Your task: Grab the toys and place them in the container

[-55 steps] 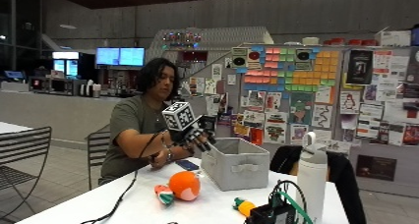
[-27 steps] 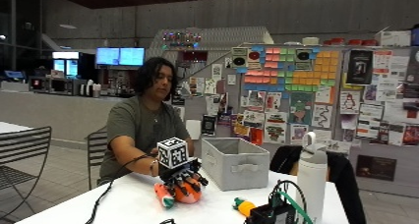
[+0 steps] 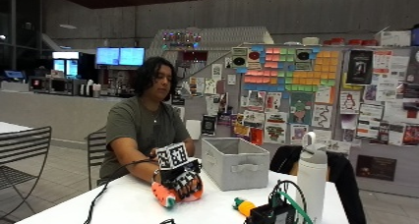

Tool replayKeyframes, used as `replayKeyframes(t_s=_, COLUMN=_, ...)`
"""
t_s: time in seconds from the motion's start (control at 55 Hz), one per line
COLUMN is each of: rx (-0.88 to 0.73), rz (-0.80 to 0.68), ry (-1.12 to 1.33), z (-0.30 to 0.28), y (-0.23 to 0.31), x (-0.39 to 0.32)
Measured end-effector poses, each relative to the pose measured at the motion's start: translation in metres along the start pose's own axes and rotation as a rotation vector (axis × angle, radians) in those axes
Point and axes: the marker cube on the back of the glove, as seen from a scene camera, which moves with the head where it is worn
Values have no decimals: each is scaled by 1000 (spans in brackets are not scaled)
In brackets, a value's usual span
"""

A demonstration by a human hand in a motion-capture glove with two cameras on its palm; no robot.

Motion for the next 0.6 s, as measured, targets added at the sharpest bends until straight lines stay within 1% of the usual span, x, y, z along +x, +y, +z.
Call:
replayKeyframes(t_s=0.073, rx=54, rz=-42, ry=13, z=-11, y=4, x=-4)
replayKeyframes(t_s=0.164, rx=126, rz=-90, ry=-10, z=-38, y=14, x=-10)
replayKeyframes(t_s=0.236, rx=202, rz=-115, ry=-75, z=-73, y=27, x=-22)
replayKeyframes(t_s=0.327, rx=339, rz=-163, ry=-158, z=-129, y=40, x=-40)
replayKeyframes(t_s=0.418, rx=418, rz=-242, ry=-321, z=-194, y=57, x=-74)
replayKeyframes(t_s=0.509, rx=507, rz=-359, ry=-538, z=-258, y=73, x=-124)
replayKeyframes(t_s=0.564, rx=516, rz=-422, ry=-625, z=-284, y=75, x=-151)
replayKeyframes(t_s=0.6, rx=503, rz=-438, ry=-670, z=-296, y=68, x=-166)
